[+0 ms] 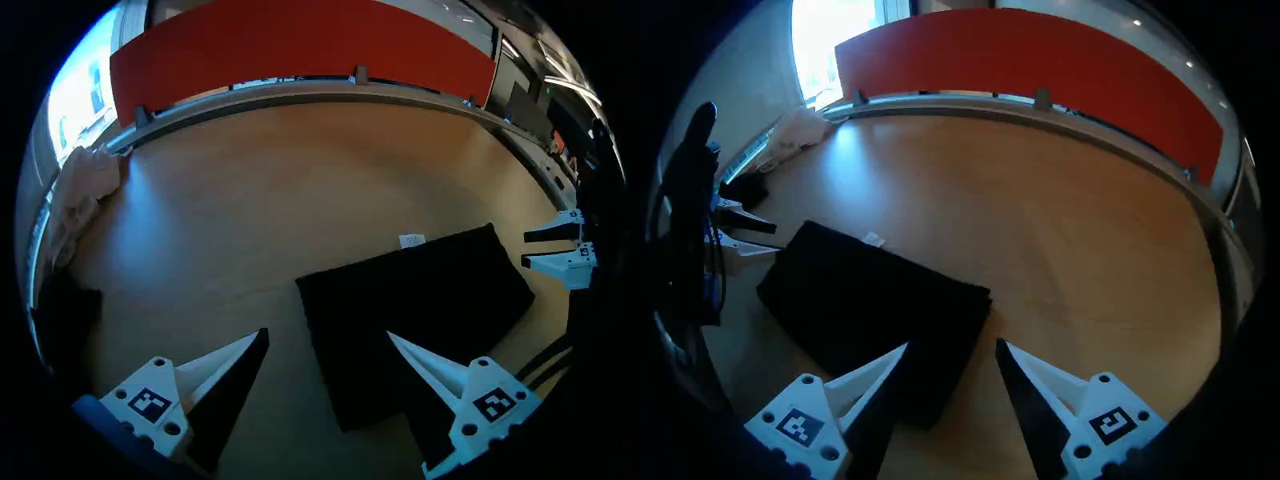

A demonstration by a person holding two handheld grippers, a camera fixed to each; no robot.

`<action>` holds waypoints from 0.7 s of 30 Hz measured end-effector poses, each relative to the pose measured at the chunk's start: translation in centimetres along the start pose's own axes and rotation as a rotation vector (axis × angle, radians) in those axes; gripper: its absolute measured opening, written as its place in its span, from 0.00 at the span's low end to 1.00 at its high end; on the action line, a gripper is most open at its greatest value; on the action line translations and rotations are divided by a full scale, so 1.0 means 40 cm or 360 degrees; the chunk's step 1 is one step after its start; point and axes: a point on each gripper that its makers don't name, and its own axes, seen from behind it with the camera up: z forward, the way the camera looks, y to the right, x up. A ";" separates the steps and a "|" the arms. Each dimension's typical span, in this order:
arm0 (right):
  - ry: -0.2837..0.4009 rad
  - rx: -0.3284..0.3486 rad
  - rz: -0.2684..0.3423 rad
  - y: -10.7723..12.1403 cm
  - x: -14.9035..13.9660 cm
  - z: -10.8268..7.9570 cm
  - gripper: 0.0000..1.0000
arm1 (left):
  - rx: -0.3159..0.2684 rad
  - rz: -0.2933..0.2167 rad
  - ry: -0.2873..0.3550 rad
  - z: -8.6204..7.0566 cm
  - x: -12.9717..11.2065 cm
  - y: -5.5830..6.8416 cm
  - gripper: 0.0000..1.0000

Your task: Fold towel

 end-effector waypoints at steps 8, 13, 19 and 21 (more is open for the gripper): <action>0.0011 -0.0001 -0.0013 -0.003 -0.012 -0.020 0.75 | 0.0028 -0.0013 -0.0002 -0.022 -0.027 -0.013 0.99; 0.0015 0.0000 -0.0032 -0.008 -0.024 -0.036 0.75 | 0.0052 -0.0042 0.0000 -0.046 -0.050 -0.026 0.99; 0.0013 0.0001 -0.0051 -0.014 -0.045 -0.057 0.75 | 0.0087 -0.0091 0.0005 -0.079 -0.081 -0.044 0.98; 0.0015 0.0004 -0.0056 -0.016 -0.051 -0.064 0.75 | 0.0098 -0.0105 0.0008 -0.091 -0.092 -0.050 0.99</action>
